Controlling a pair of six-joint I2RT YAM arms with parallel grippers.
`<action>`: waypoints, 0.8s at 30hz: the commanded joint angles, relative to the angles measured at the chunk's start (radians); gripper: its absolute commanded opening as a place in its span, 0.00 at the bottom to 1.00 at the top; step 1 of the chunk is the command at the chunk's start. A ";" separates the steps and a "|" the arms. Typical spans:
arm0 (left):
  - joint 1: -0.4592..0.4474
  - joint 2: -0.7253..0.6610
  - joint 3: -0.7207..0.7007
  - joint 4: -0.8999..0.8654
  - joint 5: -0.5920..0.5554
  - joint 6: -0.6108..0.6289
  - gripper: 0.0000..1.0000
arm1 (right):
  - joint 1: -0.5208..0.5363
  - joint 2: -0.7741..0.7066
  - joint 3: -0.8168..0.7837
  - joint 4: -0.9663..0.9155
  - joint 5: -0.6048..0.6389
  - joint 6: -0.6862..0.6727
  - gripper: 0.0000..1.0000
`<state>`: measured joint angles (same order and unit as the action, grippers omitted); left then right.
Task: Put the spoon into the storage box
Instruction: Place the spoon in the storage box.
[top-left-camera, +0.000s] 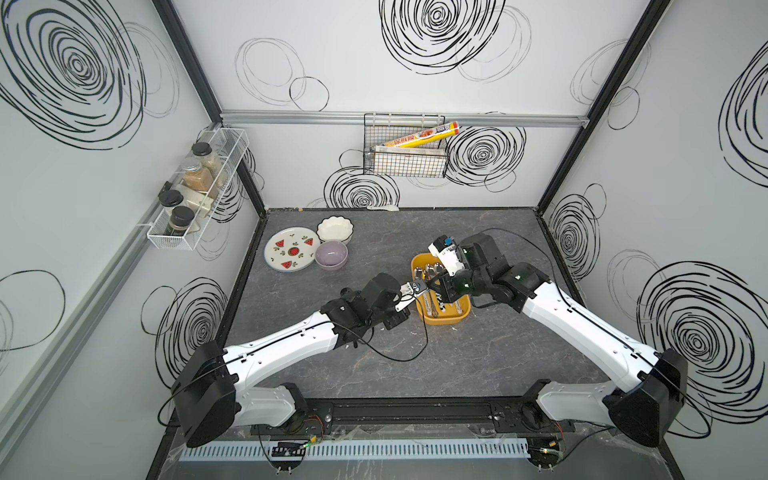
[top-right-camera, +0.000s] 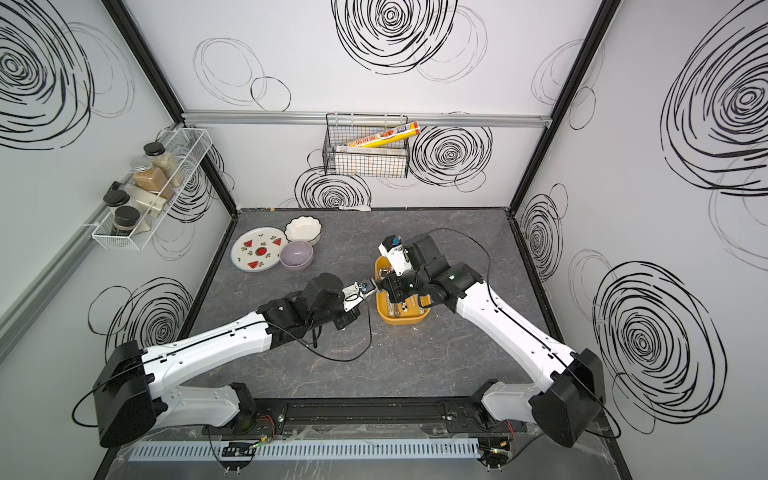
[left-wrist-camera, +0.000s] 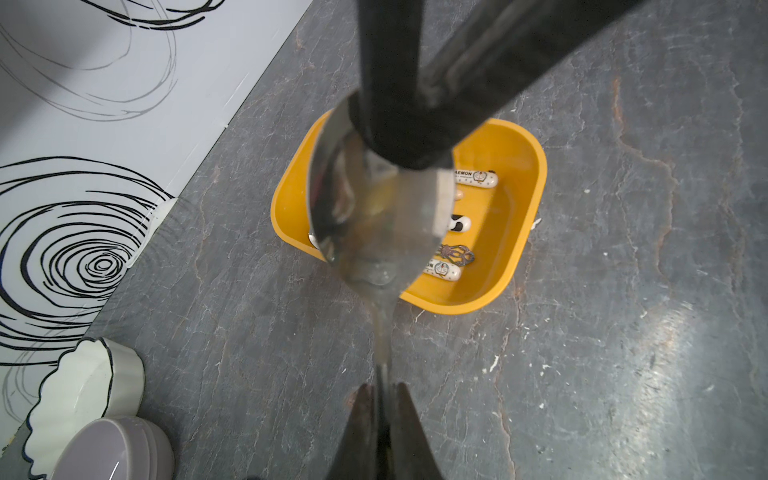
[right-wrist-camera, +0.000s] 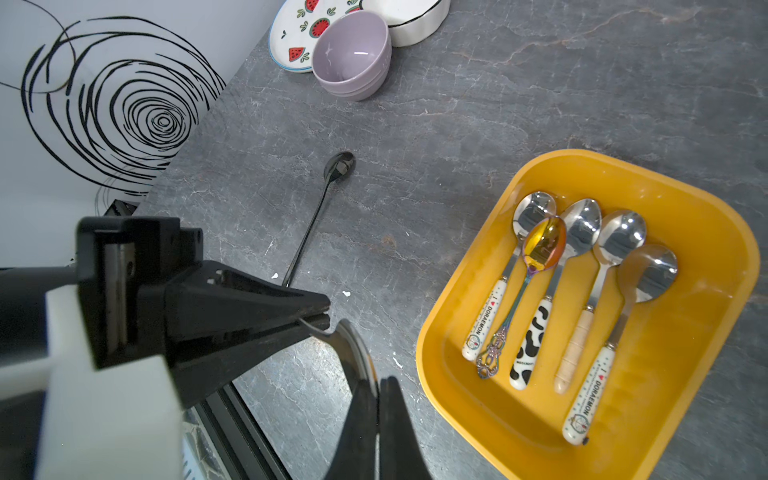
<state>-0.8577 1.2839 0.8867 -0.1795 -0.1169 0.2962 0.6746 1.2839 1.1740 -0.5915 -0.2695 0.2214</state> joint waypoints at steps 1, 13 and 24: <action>0.007 -0.010 0.035 0.016 -0.028 -0.075 0.00 | -0.005 -0.020 0.021 -0.008 0.061 0.032 0.39; 0.014 0.213 0.291 -0.066 0.033 -0.514 0.00 | -0.273 -0.181 -0.278 0.260 0.304 0.229 0.55; 0.108 0.588 0.590 -0.020 0.268 -0.893 0.00 | -0.403 -0.262 -0.563 0.466 0.363 0.254 0.51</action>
<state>-0.7956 1.8080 1.4384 -0.2562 0.0582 -0.4397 0.2783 1.0458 0.6132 -0.2279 0.0868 0.4576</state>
